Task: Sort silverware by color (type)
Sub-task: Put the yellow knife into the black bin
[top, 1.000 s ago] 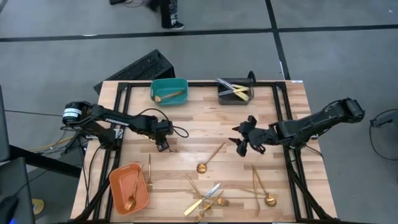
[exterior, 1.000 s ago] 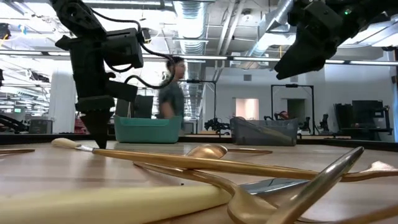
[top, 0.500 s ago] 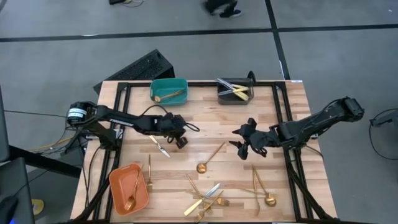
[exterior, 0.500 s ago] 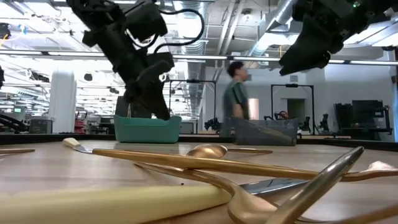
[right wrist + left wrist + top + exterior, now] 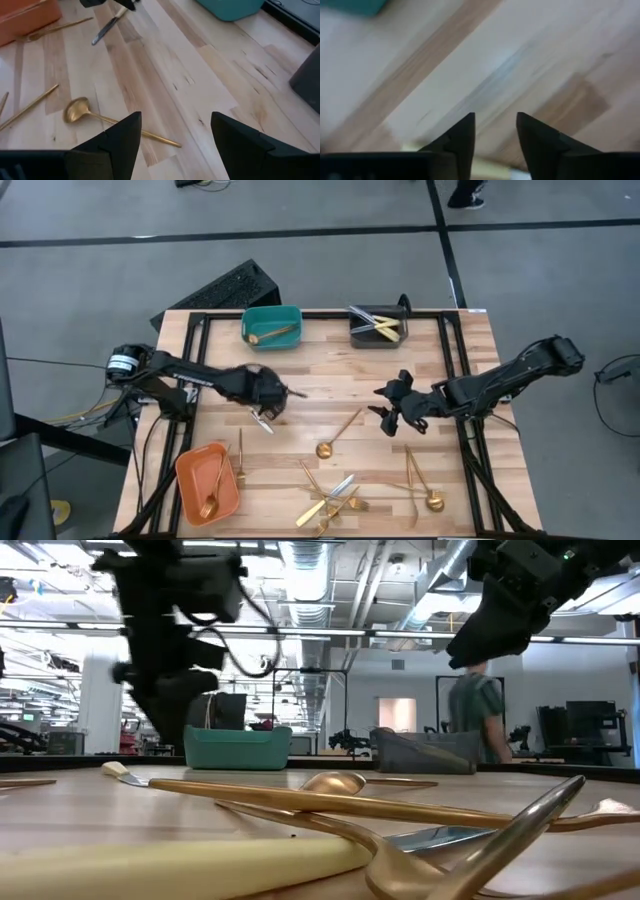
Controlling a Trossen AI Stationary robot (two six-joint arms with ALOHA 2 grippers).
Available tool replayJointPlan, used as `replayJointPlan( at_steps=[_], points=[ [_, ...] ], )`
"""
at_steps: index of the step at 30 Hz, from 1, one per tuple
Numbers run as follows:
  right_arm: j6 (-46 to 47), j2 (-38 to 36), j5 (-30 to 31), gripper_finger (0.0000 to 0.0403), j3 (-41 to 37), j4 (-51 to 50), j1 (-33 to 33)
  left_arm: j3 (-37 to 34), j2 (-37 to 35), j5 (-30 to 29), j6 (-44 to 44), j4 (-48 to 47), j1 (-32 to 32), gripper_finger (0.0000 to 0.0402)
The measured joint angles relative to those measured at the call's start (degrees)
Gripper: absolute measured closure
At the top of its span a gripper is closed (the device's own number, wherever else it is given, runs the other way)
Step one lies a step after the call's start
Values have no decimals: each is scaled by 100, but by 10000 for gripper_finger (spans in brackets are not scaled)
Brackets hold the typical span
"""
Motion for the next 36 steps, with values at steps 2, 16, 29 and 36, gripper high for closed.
replayJointPlan(
  at_steps=[2,16,29,36],
  points=[
    [1,40,11,138,-7,-20,2,-65,-2,-243,-809,-257,-297,248],
    [15,296,147,138,-133,-130,11,-660,-15,-799,-4682,-865,-1751,164],
    [9,294,145,138,-138,120,-50,-1752,-35,-1118,-4688,1385,-1374,164],
    [-9,294,142,138,-138,251,-50,-1776,-10,-959,-2240,3322,-932,164]
  ],
)
